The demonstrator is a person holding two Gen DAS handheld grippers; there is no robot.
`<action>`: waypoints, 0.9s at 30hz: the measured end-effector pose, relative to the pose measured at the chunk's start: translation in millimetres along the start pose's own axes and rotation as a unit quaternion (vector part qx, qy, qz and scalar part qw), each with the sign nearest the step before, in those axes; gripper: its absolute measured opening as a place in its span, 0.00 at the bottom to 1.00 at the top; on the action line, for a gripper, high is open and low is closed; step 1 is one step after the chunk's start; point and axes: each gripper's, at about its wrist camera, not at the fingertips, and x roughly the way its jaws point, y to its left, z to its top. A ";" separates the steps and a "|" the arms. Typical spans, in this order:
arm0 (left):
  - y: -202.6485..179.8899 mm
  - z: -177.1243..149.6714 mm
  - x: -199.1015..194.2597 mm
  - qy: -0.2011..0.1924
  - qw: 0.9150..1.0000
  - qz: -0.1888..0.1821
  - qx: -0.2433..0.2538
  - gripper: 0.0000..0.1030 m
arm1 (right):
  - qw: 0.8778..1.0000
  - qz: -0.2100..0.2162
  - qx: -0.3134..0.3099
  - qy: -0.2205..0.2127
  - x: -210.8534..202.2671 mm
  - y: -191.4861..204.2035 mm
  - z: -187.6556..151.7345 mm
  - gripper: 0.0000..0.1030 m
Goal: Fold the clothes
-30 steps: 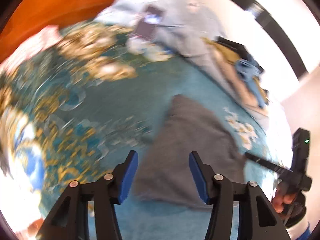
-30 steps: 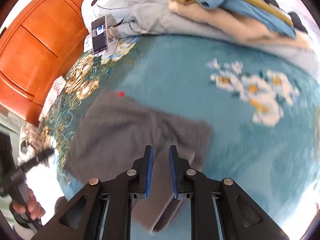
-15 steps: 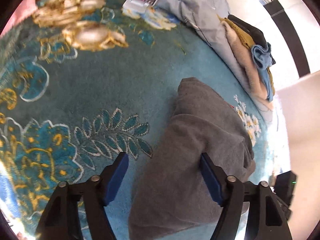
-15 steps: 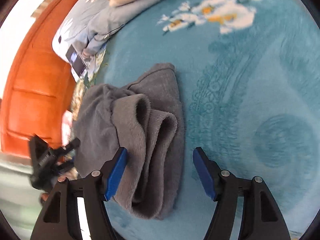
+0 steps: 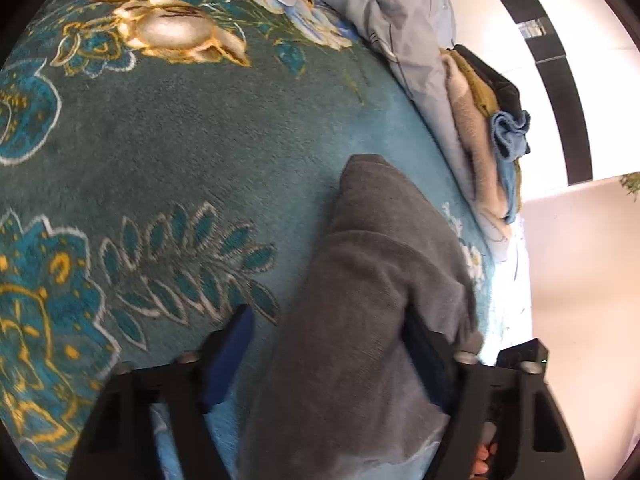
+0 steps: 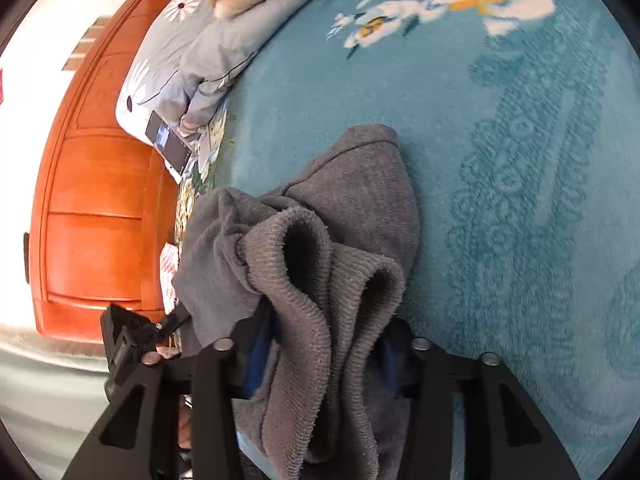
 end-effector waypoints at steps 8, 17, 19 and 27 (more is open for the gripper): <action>-30.2 -17.5 -19.9 -0.017 1.000 0.008 -0.009 0.38 | 1.000 0.026 0.000 0.002 -26.8 14.8 7.4 0.32; -109.4 -75.2 -23.4 0.010 0.998 -0.017 0.060 0.36 | 0.998 0.011 -0.065 -0.016 -133.8 14.5 9.5 0.31; -137.7 -92.4 -20.8 0.020 0.996 -0.024 0.086 0.36 | 0.997 0.004 -0.078 -0.028 -165.5 10.0 10.0 0.31; -242.9 -154.6 8.8 0.068 0.981 -0.047 0.176 0.36 | 0.990 -0.031 -0.111 -0.087 -292.3 -17.3 -5.4 0.31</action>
